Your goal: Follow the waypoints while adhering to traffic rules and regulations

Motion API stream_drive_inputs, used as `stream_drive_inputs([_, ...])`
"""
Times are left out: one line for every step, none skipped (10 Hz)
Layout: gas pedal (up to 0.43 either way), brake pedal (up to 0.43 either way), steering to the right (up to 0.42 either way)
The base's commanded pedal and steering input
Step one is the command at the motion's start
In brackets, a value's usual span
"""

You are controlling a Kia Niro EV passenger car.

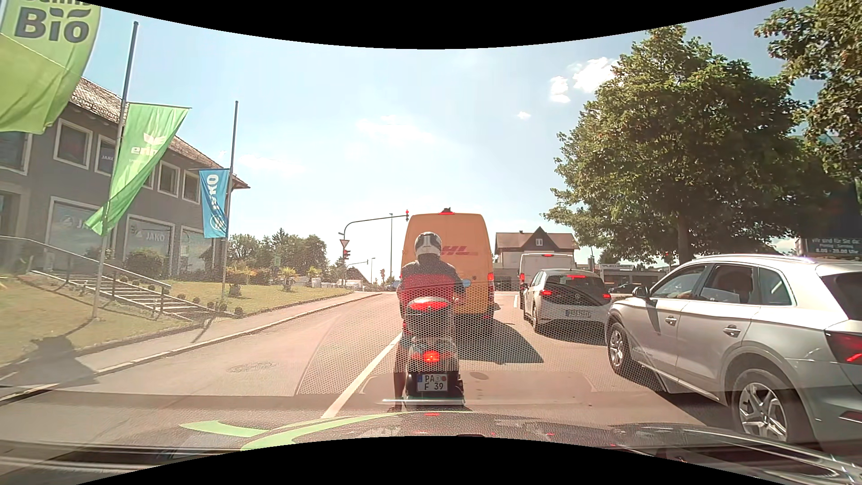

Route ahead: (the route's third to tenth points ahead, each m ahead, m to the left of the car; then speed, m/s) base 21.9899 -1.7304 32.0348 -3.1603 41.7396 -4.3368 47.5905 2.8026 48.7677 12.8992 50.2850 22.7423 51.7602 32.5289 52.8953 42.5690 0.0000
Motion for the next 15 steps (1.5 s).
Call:
stream_drive_inputs([0.000,0.250,0.019])
stream_drive_inputs([0.000,0.250,0.019])
stream_drive_inputs([0.000,0.250,0.019])
stream_drive_inputs([0.000,0.250,0.019])
stream_drive_inputs([0.000,0.250,0.019])
stream_drive_inputs([0.000,0.250,0.019])
stream_drive_inputs([0.000,0.250,0.019])
stream_drive_inputs([0.000,0.250,0.019])
stream_drive_inputs([0.000,0.250,0.019])
stream_drive_inputs([0.000,0.250,0.019])
stream_drive_inputs([0.000,0.250,0.019])
stream_drive_inputs([0.000,0.250,0.019])
stream_drive_inputs([0.000,0.250,0.019])
stream_drive_inputs([0.000,0.250,0.019])
stream_drive_inputs([0.000,0.250,0.019])
